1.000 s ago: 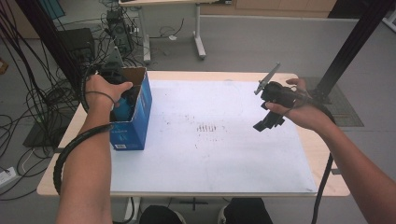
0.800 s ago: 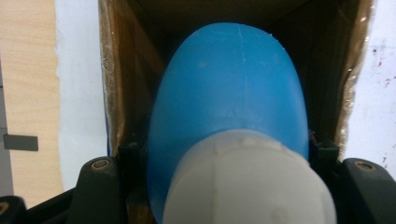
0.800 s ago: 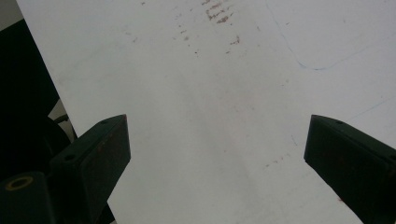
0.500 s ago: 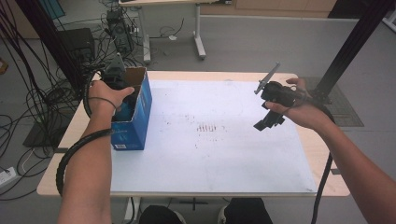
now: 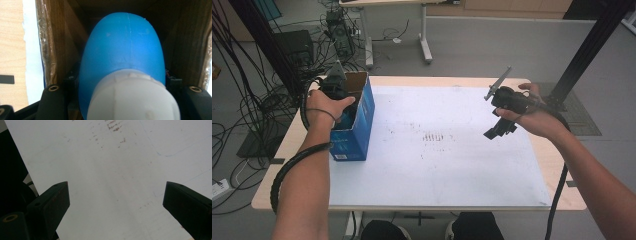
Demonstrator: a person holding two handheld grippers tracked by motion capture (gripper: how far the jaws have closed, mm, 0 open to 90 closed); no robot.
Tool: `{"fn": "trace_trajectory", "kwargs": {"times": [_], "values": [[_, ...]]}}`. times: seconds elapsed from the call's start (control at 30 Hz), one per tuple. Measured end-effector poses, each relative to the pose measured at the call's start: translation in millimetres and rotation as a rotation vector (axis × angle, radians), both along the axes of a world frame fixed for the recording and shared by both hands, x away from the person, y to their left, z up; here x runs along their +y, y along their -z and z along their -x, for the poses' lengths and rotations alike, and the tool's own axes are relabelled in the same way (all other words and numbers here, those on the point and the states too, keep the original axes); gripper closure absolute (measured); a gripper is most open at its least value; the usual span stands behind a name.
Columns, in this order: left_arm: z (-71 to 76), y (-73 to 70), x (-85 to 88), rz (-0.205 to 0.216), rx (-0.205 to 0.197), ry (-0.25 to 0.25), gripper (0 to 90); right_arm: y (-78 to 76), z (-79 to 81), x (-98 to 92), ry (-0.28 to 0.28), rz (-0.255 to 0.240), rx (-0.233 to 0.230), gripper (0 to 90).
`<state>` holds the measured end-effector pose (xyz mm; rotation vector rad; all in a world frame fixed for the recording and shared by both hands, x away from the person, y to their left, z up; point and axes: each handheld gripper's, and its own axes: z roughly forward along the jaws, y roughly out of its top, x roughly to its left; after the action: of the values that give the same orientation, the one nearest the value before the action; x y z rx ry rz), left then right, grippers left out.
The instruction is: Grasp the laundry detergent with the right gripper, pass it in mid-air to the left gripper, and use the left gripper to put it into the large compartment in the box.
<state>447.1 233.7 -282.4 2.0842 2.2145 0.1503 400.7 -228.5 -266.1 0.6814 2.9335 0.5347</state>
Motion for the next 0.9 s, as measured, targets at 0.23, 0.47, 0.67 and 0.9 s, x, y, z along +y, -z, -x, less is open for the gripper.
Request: {"fn": "trace_trajectory", "kwargs": {"times": [0.23, 0.47, 0.67, 0.9], "values": [[0.9, 0.3, -1.6, -0.004, -0.002, -0.001, 36.9, -3.7, -0.1, -0.8, 0.003, -0.003, -0.007, 7.1], [-0.1, 0.5, -2.8, -0.009, 0.001, -0.001, 36.8, -7.0, -1.3, -0.2, 0.0, -0.004, -0.011, 7.1], [-0.2, 0.6, -2.4, -0.008, -0.001, -0.006, 36.7, -6.8, -1.8, -0.9, -0.001, -0.001, -0.007, 7.1], [-0.3, 0.7, -3.1, -0.011, -0.002, -0.007, 36.7, -11.3, -2.4, -2.2, 0.0, 0.001, -0.015, 7.1]]}}
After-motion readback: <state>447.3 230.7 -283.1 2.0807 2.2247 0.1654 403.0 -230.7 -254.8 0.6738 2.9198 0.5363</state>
